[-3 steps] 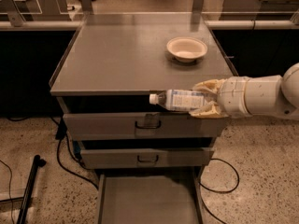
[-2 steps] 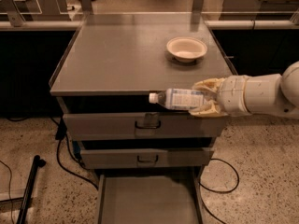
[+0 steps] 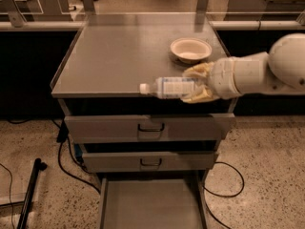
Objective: Pick blue plastic bottle from bottom drawer and place on counter
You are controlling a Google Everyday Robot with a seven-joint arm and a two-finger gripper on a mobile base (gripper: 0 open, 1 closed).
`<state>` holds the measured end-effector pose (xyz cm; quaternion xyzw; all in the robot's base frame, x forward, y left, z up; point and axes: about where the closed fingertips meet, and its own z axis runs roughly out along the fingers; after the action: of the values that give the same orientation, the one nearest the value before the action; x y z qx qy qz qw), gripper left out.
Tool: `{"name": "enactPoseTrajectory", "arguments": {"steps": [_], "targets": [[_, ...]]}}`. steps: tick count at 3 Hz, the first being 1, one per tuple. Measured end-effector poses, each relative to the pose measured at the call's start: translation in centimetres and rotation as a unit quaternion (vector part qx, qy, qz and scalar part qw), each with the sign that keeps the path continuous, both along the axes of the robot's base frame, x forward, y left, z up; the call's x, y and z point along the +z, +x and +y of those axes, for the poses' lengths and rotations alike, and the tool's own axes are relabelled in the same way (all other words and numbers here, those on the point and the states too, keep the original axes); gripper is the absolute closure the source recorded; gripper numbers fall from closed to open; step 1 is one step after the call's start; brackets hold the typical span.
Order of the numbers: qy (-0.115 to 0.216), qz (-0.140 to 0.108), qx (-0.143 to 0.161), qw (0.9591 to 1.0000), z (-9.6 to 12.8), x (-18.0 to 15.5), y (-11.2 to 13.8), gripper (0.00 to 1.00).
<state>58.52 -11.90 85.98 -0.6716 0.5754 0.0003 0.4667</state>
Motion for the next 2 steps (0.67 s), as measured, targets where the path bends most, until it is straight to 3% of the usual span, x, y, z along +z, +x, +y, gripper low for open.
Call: {"name": "enactPoseTrajectory", "arguments": {"steps": [1, 2], "targets": [[0.002, -0.008, 0.041, 0.9991, 3.5, 3.8, 3.7, 1.0], [0.011, -0.004, 0.075, 0.9971, 6.9, 6.2, 5.7, 1.0]]}}
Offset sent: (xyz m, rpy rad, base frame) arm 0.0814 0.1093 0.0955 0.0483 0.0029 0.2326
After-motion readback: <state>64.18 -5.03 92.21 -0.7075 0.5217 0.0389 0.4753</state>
